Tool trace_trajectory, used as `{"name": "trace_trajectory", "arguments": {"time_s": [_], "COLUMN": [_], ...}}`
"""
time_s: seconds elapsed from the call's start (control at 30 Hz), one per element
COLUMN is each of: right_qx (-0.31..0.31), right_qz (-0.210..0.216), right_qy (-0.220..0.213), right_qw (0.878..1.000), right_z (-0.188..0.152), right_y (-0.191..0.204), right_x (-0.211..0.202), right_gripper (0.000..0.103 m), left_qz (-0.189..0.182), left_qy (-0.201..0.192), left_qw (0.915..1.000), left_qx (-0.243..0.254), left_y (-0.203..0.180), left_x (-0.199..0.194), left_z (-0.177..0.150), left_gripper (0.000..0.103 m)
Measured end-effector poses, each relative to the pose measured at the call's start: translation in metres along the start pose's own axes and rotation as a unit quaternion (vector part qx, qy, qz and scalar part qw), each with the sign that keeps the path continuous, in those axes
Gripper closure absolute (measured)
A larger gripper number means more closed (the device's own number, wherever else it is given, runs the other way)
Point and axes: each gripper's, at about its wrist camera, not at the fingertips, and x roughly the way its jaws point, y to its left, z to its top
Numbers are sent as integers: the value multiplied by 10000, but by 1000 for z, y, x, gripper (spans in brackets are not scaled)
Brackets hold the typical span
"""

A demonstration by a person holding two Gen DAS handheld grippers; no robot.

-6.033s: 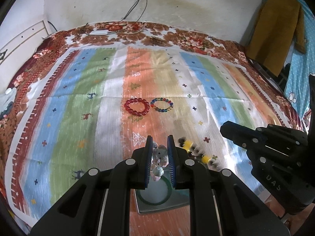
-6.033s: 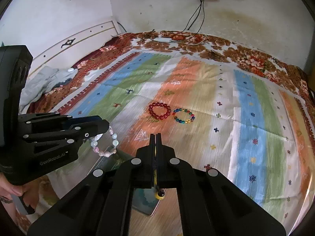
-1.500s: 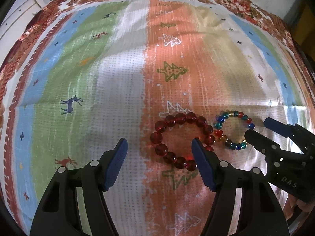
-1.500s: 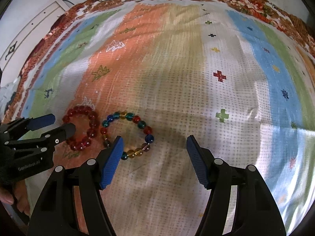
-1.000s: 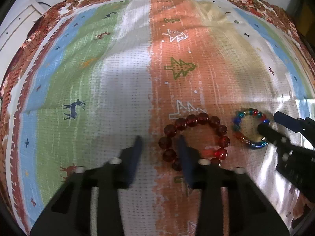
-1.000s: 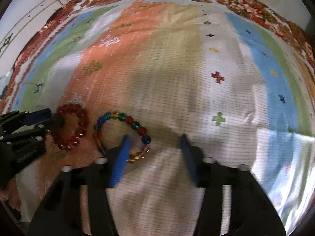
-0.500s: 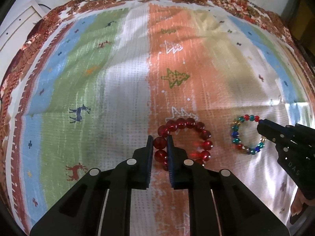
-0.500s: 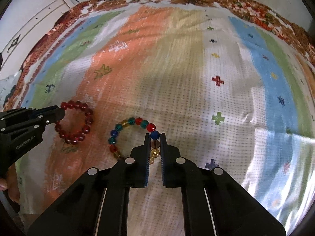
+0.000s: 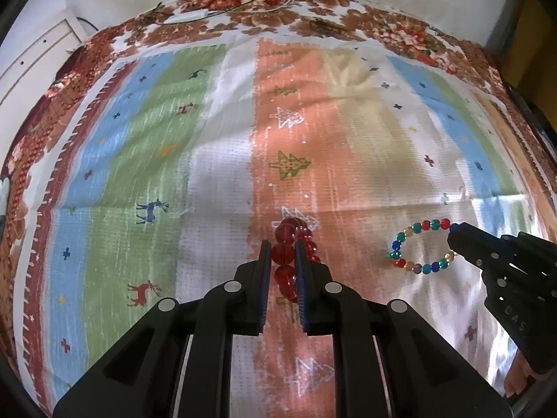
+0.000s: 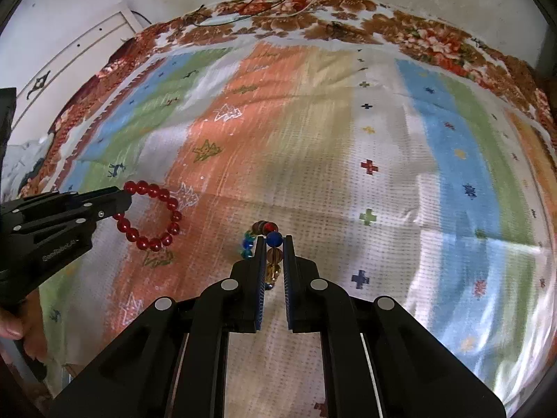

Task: Organize jewelry
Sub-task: 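Close the left tool on the red bead bracelet while the right grasps the multicolour bracelet, then carry the red bracelet with the left tool while the right carries the multicolour bracelet to the tin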

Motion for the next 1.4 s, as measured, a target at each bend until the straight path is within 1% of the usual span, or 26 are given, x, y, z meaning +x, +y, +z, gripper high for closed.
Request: {"name": "trace_trajectory", "arguments": {"time_s": [0.13,0.37,0.53,0.63,0.8,0.93,1.17,1.3,1.4], "right_qx": [-9,-116,-148,-211,-279,-279,-312,-340,-355], "right_qz": [4,13,49,35,47,107,127,147,179], "right_qy": [-5,-163,-249,-302,-402,-495,-549,-618,-676], "right_qw": [10000,9998,9996,9993,9988,9983,9979,9974,9969], "right_z": [-4,-6,-9,-13,-18,-25,-34,-39,-42], "right_y": [0,7,10,12,15,15,18,20,21], "right_x": [-5,-25,-37,-44,-60,-73,-84,-92,-99], "right_gripper": [93,93,93,93,93,93,93,93,93], "left_qz": [-33,-64,-158,-250,-335,-358,-406,-390,-445], "left_qy": [-35,-44,-126,-108,-259,-339,-474,-591,-610], "left_qw": [10000,10000,9998,9996,9991,9986,9977,9973,9969], "left_qx": [18,7,-62,21,50,166,246,201,211], "left_y": [-1,-2,-2,-6,-11,-19,-30,-32,-34], "left_x": [-7,-19,-34,-44,-62,-74,-90,-100,-105], "left_z": [-2,-9,-12,-18,-22,-30,-41,-48,-53], "left_gripper": [90,90,90,90,90,90,90,90,90]}}
